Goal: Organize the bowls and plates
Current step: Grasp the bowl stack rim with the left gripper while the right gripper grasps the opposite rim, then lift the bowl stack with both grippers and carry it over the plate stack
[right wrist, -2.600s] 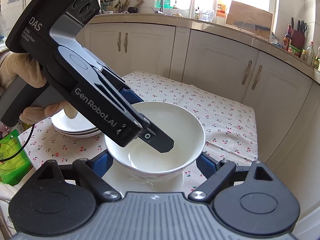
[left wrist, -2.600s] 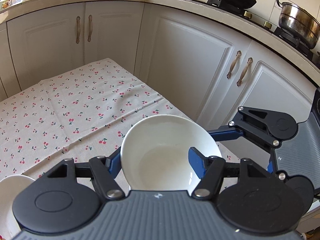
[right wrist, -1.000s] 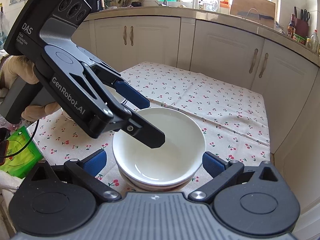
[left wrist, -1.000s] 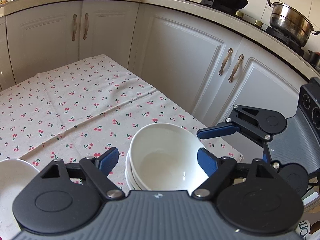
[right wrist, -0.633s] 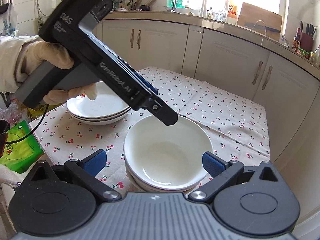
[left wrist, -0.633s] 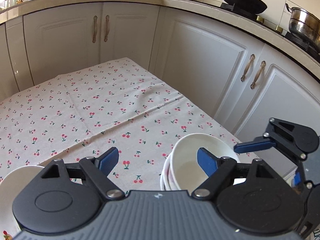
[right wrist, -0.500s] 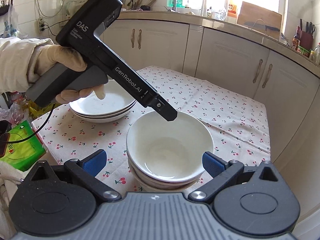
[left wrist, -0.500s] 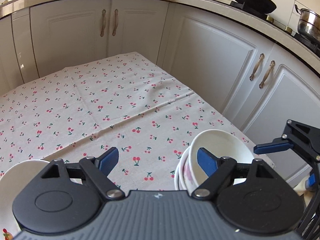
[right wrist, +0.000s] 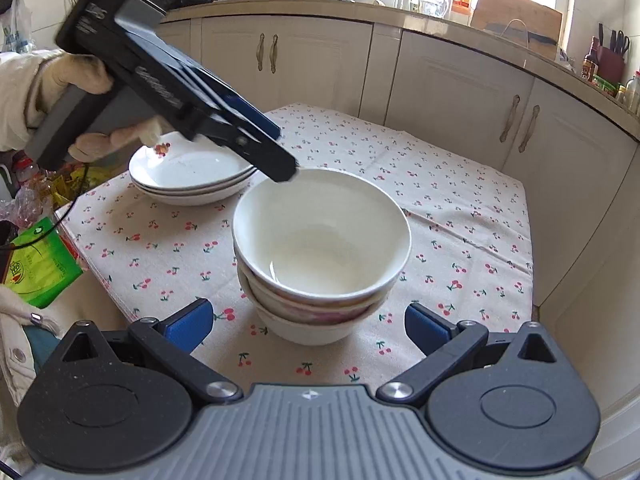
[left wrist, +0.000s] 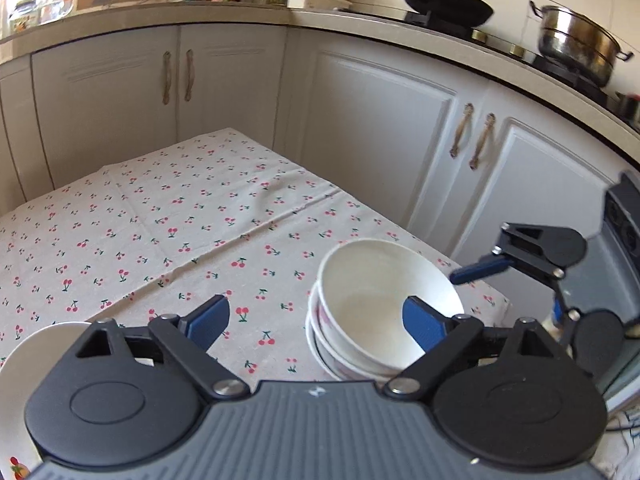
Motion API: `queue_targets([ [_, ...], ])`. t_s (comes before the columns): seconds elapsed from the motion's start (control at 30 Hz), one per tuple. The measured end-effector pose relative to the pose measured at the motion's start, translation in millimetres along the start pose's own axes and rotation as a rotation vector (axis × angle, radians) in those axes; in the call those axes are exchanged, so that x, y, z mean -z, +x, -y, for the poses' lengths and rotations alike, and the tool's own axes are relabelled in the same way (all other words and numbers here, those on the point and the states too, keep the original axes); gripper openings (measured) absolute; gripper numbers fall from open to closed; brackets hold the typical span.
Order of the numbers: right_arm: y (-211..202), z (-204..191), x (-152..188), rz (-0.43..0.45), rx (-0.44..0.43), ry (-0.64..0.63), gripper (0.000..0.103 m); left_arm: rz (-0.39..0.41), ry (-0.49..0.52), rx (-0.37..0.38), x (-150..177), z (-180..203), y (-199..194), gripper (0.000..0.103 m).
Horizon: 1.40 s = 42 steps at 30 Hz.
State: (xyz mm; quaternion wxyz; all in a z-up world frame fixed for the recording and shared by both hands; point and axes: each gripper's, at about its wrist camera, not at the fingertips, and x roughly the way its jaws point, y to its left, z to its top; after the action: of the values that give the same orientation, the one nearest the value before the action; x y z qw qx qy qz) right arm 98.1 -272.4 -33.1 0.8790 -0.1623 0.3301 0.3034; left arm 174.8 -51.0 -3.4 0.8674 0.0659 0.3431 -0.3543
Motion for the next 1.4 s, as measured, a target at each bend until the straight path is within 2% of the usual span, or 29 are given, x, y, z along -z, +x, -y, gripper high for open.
queue_targets([
  [0.17, 21, 10, 18, -0.081, 0.008, 0.019, 0.103, -0.046, 0.061, 0.034, 23, 15, -7, 0.094],
  [0.33, 44, 18, 23, -0.120, -0.004, 0.028, 0.103, -0.173, 0.057, 0.047, 48, 17, 26, 0.094],
  [0.5, 56, 22, 23, -0.142, -0.021, 0.028, 0.103, -0.256, 0.117, 0.044, 60, 22, 59, 0.094],
  [0.63, 60, 27, 22, -0.154, -0.049, 0.043, 0.103, -0.259, 0.195, 0.031, 60, 28, 68, 0.098],
  [0.7, 60, 28, 22, -0.148, -0.055, 0.039, 0.103, -0.269, 0.199, 0.036, 58, 27, 71, 0.102],
  [0.87, 61, 30, 24, -0.130, -0.065, 0.031, 0.103, -0.240, 0.218, 0.046, 59, 23, 71, 0.103],
  [1.0, 61, 30, 21, -0.139, -0.072, 0.019, 0.103, -0.256, 0.224, 0.050, 54, 22, 74, 0.102],
  [1.13, 59, 25, 15, -0.112, -0.071, -0.108, 0.103, -0.242, 0.230, 0.079, 42, 17, 77, 0.100],
  [1.23, 57, 25, 6, -0.097, -0.132, -0.180, 0.102, -0.215, 0.263, 0.107, 33, 14, 76, 0.099],
  [1.4, 55, 25, -9, -0.108, -0.204, -0.279, 0.099, -0.223, 0.344, 0.171, 27, 15, 76, 0.091],
])
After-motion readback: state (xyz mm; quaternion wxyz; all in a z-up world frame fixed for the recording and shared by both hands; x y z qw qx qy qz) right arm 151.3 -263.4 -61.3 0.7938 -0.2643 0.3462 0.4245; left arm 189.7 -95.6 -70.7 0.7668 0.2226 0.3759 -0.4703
